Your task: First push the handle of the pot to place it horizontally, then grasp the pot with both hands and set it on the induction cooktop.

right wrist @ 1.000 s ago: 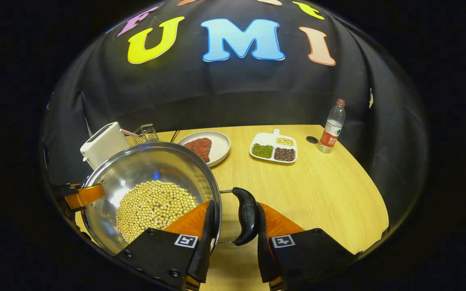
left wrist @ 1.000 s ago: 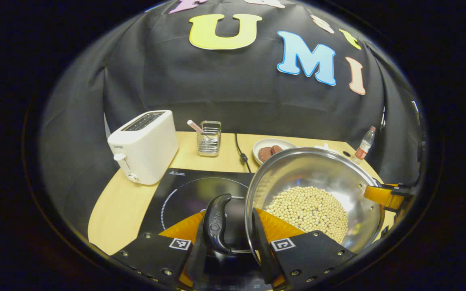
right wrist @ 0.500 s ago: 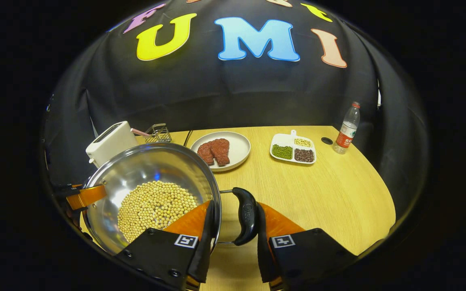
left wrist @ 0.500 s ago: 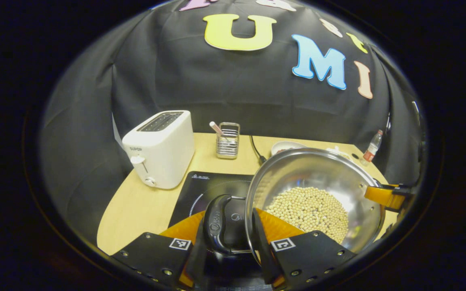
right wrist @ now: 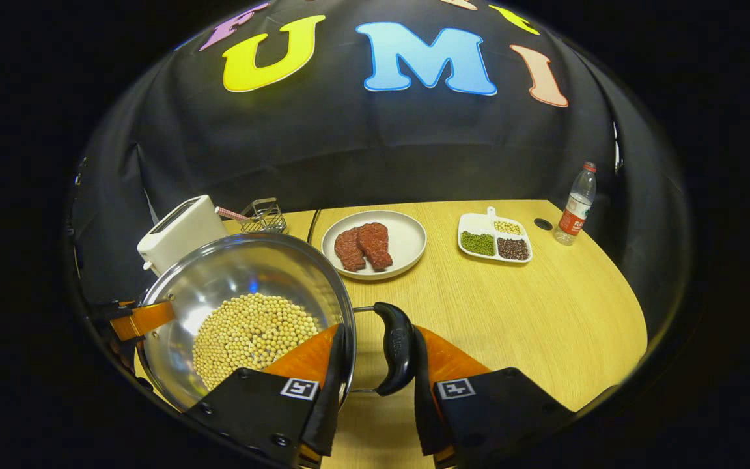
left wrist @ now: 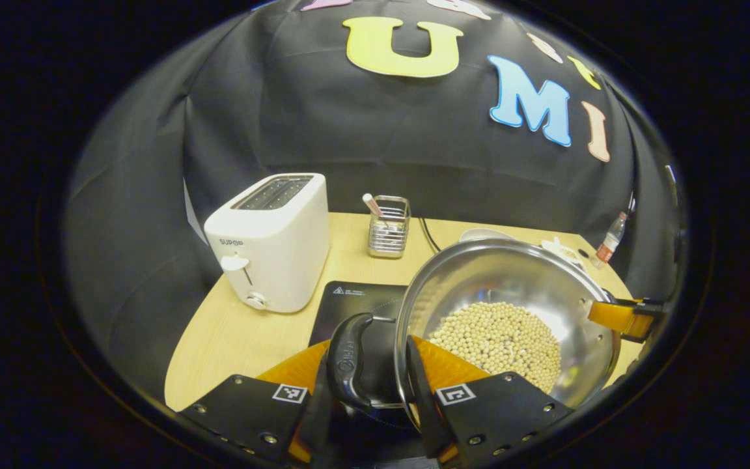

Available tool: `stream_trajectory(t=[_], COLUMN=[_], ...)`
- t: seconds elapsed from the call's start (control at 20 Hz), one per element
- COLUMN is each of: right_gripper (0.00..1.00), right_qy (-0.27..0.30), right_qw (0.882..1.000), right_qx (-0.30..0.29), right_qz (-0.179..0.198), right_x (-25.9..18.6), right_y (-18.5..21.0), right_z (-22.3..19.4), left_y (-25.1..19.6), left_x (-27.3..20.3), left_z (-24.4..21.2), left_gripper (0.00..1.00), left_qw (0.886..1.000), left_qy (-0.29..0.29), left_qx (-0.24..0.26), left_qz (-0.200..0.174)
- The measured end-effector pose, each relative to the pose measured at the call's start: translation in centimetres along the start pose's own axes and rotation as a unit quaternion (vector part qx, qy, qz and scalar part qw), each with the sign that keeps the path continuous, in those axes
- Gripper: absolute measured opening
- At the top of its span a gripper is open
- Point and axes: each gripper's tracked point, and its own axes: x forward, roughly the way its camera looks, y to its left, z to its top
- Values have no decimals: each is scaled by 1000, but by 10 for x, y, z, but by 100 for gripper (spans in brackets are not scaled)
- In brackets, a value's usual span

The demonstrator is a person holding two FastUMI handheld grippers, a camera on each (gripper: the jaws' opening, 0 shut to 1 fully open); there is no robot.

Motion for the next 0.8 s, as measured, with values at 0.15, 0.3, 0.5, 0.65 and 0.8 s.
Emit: stream_trajectory(t=[0.15, 0.3, 0.5, 0.65, 0.8], right_gripper=[52, 52, 52, 48, 52], right_qy=[0, 4, 4, 5, 4], right_qw=[1000, 1000, 1000, 1000, 1000], right_qx=[-3, -4, -10, -11, -11], right_qz=[4, 12, 19, 24, 23], right_x=[6, 13, 17, 20, 22], right_y=[13, 26, 40, 45, 47], right_z=[0, -1, -3, -5, -6], left_y=[13, 28, 43, 50, 50], left_x=[8, 10, 15, 20, 20], left_z=[0, -1, -7, -11, -10], left_gripper=[57, 57, 57, 60, 57], left_qw=[1000, 1000, 1000, 1000, 1000], left_qy=[-2, -2, 3, 6, 3], left_qx=[0, -5, -16, -27, -18], left_qz=[1, 6, 4, 3, 6])
